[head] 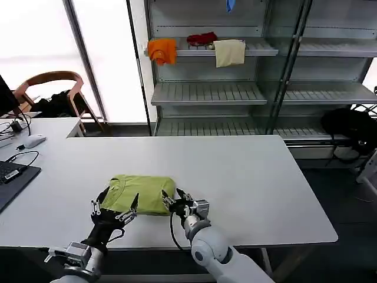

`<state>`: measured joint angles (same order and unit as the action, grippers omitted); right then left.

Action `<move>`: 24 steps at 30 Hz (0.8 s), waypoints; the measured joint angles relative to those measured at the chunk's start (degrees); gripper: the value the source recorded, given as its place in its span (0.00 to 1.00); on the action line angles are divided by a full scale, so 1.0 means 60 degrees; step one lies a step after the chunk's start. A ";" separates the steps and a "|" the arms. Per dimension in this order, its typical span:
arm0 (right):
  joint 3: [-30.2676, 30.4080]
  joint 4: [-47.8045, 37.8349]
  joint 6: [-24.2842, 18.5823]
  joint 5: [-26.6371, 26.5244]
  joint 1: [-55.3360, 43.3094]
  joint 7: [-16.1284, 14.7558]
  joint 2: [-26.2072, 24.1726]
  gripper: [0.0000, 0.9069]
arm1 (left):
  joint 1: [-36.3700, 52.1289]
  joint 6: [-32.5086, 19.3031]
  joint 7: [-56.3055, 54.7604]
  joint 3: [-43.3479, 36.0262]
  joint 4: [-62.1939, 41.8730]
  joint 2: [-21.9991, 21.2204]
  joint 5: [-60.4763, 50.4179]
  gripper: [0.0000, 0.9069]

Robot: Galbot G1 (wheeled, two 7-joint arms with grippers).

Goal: Fold and organize the clothes.

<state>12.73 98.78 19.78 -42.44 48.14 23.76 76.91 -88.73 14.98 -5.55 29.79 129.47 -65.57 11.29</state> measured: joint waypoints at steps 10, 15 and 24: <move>0.0049 -0.0313 -0.0123 -0.0021 -0.0006 0.0097 0.0261 0.14 | -0.0087 -0.0012 0.0088 0.0031 -0.0071 -0.0088 -0.0100 1.00; 0.0107 -0.0408 -0.0175 0.0010 -0.0056 0.0143 0.0360 0.00 | -0.0119 -0.0015 0.0121 0.0009 -0.0066 -0.0126 -0.0132 1.00; 0.0118 -0.0375 -0.0265 0.0085 -0.0140 0.0229 0.0339 0.00 | -0.0136 -0.0026 0.0125 0.0008 -0.0080 -0.0179 -0.0141 1.00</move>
<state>13.44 96.53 18.19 -41.93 47.30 25.14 78.94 -89.55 14.83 -4.80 29.84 128.99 -66.64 10.44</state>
